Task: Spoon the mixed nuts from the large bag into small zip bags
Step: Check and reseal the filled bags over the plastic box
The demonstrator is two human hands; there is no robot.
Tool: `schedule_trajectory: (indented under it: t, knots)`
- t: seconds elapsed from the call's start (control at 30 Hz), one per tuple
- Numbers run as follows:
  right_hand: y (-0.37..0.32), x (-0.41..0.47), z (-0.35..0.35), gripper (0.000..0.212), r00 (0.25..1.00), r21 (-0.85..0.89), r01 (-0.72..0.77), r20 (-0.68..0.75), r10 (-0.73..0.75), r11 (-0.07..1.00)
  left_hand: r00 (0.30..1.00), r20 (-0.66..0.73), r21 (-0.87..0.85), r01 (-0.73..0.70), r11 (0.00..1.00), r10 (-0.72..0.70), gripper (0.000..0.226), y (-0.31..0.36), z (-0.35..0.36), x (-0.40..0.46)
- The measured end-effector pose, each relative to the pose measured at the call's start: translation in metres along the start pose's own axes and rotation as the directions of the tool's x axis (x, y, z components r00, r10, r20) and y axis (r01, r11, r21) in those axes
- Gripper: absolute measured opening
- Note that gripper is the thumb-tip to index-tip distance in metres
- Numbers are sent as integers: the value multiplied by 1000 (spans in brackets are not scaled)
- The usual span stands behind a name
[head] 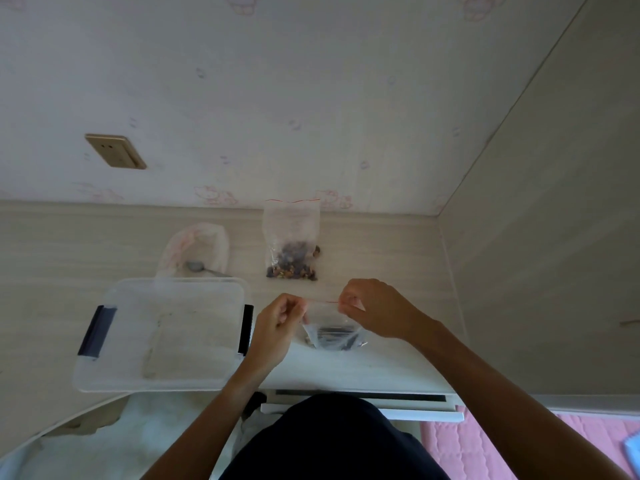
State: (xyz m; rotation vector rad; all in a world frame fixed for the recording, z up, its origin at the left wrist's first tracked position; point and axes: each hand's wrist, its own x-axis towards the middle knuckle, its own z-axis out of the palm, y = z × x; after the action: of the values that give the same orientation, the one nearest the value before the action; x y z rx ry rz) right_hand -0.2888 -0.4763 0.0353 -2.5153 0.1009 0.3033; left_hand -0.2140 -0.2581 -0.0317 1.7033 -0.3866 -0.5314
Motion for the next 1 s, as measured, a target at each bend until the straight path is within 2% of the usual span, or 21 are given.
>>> schedule_trajectory:
  t: [0.17, 0.3, 0.4, 0.53, 0.63, 0.73, 0.83, 0.9, 1.0]
  knots:
    - [7, -7, 1, 22, 999, 79, 37, 4, -38, 996, 991, 130, 60, 10, 998, -18, 10, 7, 0, -1]
    - [4, -6, 3, 22, 998, 105, 66, 6, -67, 992, 993, 120, 99, 4, 995, -16, 3, 15, 6, 10]
    - [9, -6, 4, 22, 999, 148, 34, 5, -36, 988, 990, 137, 53, 30, 998, -37, 11, 20, 7, 13]
    - [22, -12, 4, 21, 1000, 217, -25, -7, 27, 976, 988, 156, 79, 5, 997, -17, 9, 19, 4, 15]
    - [32, -19, 1, 23, 997, 227, -61, -41, 72, 972, 986, 164, 149, -8, 989, -17, 18, 15, -2, 18]
    - [36, -23, 2, 24, 996, 205, -62, -49, 73, 977, 974, 226, 247, -75, 966, 18, 11, 16, -3, 19]
    - [34, -23, 6, 23, 998, 203, -7, -55, 19, 979, 958, 268, 429, -214, 878, 103, 39, 27, 3, 23]
    - [31, -22, 8, 23, 998, 208, 12, -58, 0, 978, 938, 314, 467, -287, 836, 146, 50, 38, 11, 27]
    - [30, -21, 10, 26, 997, 207, 30, -73, -15, 978, 904, 413, 374, -280, 884, 111, 27, 47, 23, 33]
